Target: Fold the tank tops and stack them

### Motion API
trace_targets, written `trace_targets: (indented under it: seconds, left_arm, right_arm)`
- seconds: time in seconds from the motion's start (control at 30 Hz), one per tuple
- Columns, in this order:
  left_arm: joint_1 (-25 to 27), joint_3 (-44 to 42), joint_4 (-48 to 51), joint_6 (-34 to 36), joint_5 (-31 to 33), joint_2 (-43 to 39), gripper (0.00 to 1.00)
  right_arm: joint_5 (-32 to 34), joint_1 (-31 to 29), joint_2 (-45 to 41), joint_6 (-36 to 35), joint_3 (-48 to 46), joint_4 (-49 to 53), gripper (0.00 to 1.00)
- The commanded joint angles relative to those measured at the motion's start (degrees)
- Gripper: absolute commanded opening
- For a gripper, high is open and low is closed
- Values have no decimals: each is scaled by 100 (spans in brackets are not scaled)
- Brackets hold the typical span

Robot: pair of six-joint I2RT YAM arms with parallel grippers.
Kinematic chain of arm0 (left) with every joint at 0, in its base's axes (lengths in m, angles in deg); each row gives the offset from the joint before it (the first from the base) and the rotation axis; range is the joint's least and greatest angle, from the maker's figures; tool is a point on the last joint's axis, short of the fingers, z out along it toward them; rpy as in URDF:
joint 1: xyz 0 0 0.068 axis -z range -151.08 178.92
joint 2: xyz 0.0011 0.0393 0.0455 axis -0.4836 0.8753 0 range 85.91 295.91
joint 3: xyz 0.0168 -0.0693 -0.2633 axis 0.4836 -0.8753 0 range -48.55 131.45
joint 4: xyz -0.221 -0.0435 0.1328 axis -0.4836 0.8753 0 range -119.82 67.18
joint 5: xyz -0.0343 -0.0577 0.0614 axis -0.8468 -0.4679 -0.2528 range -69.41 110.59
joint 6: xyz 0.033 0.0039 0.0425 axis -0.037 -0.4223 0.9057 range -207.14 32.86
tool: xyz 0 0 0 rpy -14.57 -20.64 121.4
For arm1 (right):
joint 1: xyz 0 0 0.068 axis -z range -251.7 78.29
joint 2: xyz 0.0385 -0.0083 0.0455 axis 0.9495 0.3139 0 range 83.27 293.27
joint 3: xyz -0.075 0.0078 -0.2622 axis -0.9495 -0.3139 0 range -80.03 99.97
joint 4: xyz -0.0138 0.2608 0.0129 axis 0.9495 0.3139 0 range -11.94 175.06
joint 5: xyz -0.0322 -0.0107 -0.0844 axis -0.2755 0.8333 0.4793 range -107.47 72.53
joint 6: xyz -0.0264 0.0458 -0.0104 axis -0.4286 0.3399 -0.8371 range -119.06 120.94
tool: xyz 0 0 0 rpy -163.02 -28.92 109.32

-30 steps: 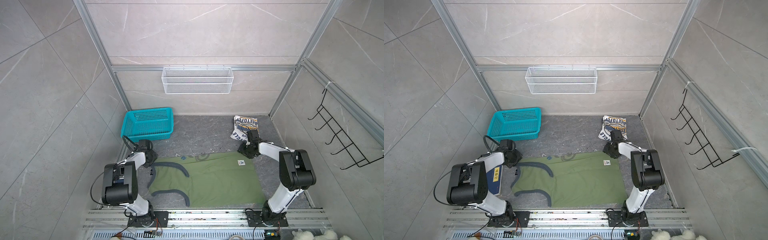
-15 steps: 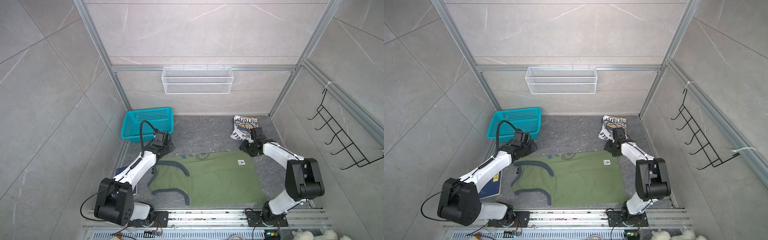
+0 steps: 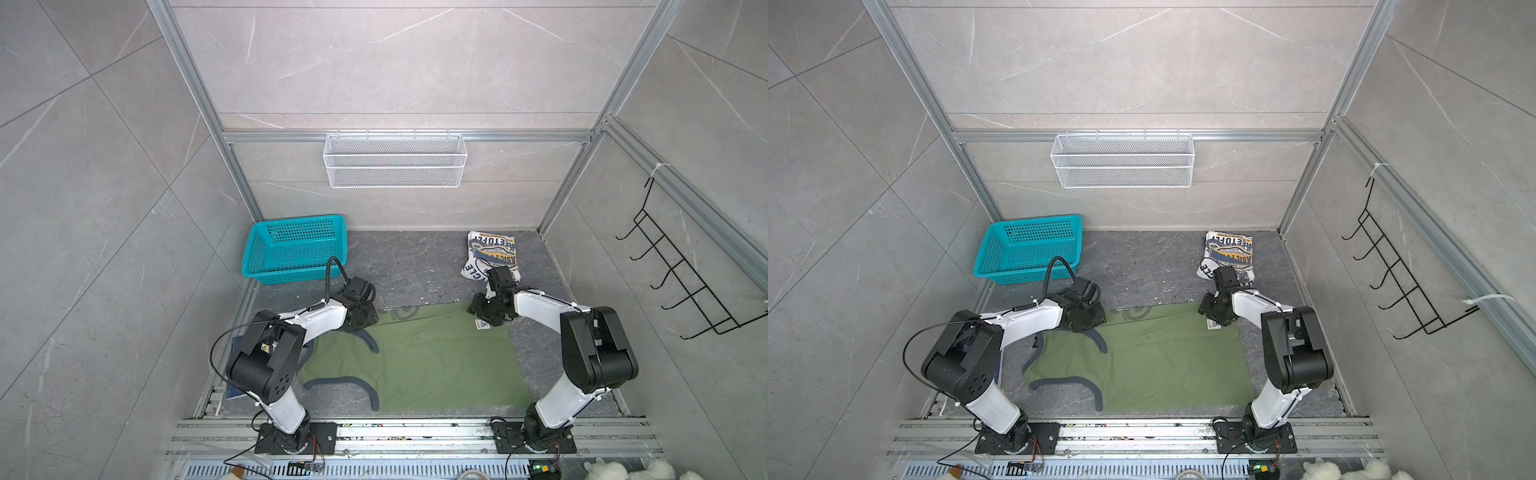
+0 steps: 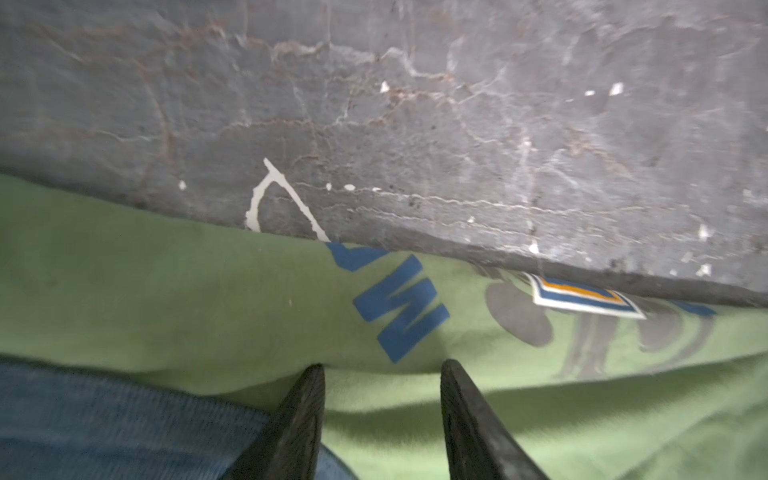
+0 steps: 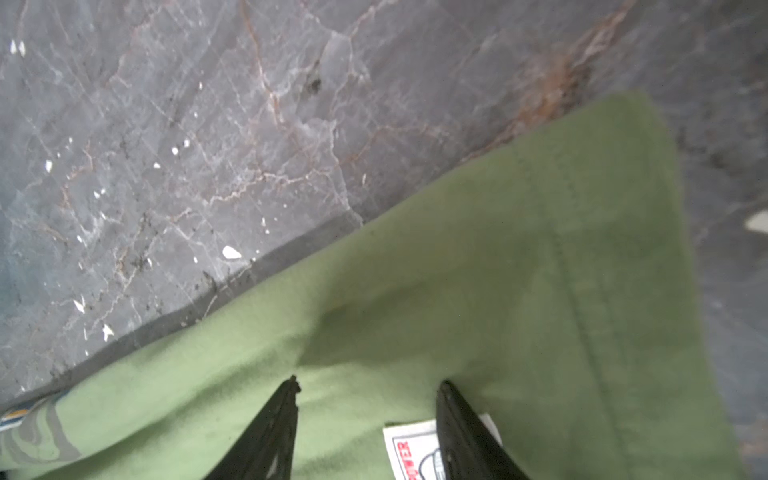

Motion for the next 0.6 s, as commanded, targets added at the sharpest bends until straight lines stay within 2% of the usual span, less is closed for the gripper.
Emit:
trace_targets:
  seconds: [0.0, 0.1, 0.3, 0.43, 0.57]
  left_arm:
    - [-156, 54, -191, -87, 65, 397, 49]
    - [-316, 93, -462, 86, 110, 621, 49]
    - [-495, 898, -455, 671, 162, 1298, 49]
    - [-542, 1423, -379, 761, 33, 1583, 49]
    - [-525, 1549, -173, 728, -74, 1443, 50]
  right_arm:
    - [51, 142, 453, 127, 12, -34, 56]
    - [45, 259, 679, 86, 226, -7, 56]
    - [-1, 325, 1081, 122, 734, -2, 56]
    - [302, 334, 1082, 50, 952, 81, 57]
    - [462, 395, 993, -121, 1229, 356, 57]
